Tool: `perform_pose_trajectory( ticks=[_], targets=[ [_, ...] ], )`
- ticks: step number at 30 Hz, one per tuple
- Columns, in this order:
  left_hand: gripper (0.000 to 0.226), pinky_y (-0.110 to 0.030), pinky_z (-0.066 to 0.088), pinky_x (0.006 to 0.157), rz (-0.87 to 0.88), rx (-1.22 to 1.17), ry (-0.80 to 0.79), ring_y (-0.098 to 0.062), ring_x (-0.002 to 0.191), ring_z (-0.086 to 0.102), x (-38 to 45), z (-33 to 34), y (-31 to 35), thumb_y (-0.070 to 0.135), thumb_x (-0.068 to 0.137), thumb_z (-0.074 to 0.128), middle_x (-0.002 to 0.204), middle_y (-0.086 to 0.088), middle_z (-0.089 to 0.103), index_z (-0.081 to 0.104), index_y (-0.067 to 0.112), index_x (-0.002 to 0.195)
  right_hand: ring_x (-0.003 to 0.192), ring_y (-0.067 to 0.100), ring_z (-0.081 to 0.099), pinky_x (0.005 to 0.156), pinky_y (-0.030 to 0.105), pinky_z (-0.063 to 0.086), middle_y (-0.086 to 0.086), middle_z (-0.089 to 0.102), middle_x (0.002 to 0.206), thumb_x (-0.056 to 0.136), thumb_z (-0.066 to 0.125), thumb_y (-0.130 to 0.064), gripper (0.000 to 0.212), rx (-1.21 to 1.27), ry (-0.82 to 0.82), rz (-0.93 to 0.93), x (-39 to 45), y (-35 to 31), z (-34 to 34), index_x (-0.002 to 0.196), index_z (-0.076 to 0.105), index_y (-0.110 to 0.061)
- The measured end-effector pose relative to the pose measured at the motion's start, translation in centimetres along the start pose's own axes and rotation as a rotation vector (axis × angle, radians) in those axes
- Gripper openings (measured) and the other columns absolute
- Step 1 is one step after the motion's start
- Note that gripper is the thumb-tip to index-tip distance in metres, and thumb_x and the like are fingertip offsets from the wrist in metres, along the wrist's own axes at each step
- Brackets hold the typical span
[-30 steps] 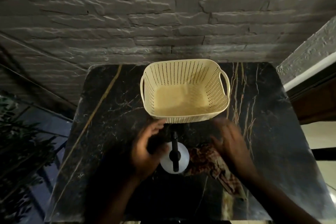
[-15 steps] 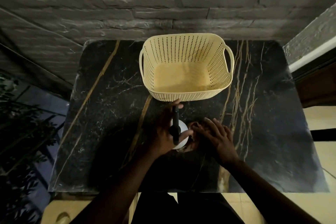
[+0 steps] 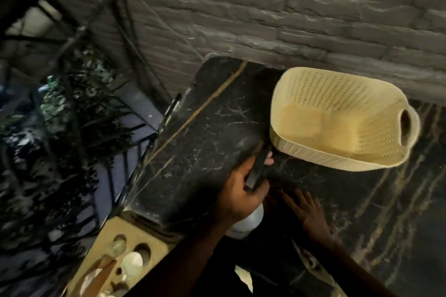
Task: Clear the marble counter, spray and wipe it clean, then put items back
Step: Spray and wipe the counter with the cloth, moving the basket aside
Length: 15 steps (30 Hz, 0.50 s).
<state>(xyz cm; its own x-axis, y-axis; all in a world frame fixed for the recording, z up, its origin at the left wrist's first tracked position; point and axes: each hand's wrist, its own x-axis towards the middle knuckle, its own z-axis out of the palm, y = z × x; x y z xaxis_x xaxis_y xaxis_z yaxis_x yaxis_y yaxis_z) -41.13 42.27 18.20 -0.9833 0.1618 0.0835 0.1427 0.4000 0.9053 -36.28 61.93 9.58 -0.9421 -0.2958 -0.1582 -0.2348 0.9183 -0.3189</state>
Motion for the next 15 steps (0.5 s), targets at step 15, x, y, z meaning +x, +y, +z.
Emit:
perform_pose_trajectory(
  ticks=[15],
  targets=[
    [0.030,-0.023,0.041,0.056,-0.640,0.315,-0.012,-0.027,0.076,0.070,0.1,-20.9,-9.9,0.046,0.082,0.069,0.071,-0.010,0.068,0.068,0.017,0.075,0.117,0.023,0.053,0.095,0.041,0.040,-0.005,0.048,0.137,0.084,0.050,-0.051,0.055,-0.035,-0.044,-0.422,13.3,-20.5,7.1,0.136,0.043,-0.033]
  ],
)
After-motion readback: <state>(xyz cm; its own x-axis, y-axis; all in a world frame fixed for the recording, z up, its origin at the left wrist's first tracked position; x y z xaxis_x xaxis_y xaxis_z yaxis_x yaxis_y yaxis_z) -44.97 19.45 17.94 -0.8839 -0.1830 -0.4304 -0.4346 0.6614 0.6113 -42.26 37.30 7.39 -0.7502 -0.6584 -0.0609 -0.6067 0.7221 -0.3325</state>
